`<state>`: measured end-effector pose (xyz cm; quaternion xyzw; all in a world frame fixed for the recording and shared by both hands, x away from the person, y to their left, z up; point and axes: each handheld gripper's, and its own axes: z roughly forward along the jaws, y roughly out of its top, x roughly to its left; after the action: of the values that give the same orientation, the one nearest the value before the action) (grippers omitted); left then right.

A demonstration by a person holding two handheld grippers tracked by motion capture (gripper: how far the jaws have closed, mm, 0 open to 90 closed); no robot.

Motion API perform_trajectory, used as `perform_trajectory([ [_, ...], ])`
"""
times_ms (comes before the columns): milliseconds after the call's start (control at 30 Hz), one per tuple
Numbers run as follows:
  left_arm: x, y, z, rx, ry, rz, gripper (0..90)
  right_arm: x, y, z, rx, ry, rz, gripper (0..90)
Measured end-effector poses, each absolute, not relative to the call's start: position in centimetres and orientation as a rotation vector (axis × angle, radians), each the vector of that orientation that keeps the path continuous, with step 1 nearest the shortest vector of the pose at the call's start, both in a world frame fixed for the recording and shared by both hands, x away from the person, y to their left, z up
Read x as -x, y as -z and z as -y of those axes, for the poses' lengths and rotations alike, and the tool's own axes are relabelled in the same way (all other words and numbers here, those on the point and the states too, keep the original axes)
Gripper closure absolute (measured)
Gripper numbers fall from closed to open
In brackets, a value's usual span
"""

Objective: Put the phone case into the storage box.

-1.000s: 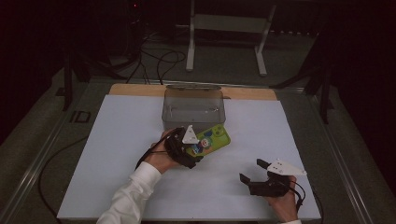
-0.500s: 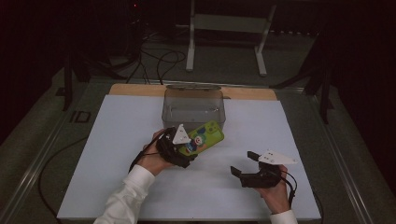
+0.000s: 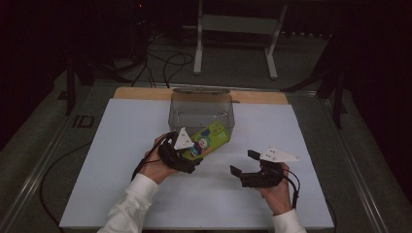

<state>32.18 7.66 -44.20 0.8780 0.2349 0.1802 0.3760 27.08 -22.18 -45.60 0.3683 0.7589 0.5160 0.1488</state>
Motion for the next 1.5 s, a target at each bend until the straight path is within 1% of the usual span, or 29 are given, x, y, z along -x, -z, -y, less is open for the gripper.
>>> perform_trajectory([
  [333,-31.9,43.9,-8.1,-2.215,-0.482,-0.627,16.7,-28.2,44.6,20.1,-1.036,-1.515,-2.191,8.7],
  [867,-31.2,43.8,-8.0,-2.163,-0.509,-0.657,16.7,-30.1,44.0,17.3,-1.064,-1.562,-2.204,9.1],
  [1067,-31.0,43.8,-8.0,-2.138,-0.508,-0.672,16.7,-30.7,44.1,16.3,-1.104,-1.595,-2.205,13.7],
  [1200,-30.9,43.9,-7.9,-2.127,-0.512,-0.682,16.7,-30.9,44.2,15.7,-1.147,-1.628,-2.191,20.7],
  [1300,-30.9,44.0,-7.8,-2.120,-0.512,-0.692,16.7,-31.0,44.2,15.5,-1.190,-1.648,-2.174,30.5],
  [1333,-30.9,44.0,-7.8,-2.119,-0.511,-0.694,16.7,-31.0,44.3,15.5,-1.200,-1.661,-2.168,37.3],
  [1433,-30.9,44.2,-7.6,-2.116,-0.502,-0.696,16.7,-31.1,44.3,15.5,-1.224,-1.682,-2.155,46.4],
  [1500,-30.9,44.2,-7.6,-2.112,-0.500,-0.700,16.6,-31.1,44.4,15.4,-1.228,-1.691,-2.156,48.1],
])
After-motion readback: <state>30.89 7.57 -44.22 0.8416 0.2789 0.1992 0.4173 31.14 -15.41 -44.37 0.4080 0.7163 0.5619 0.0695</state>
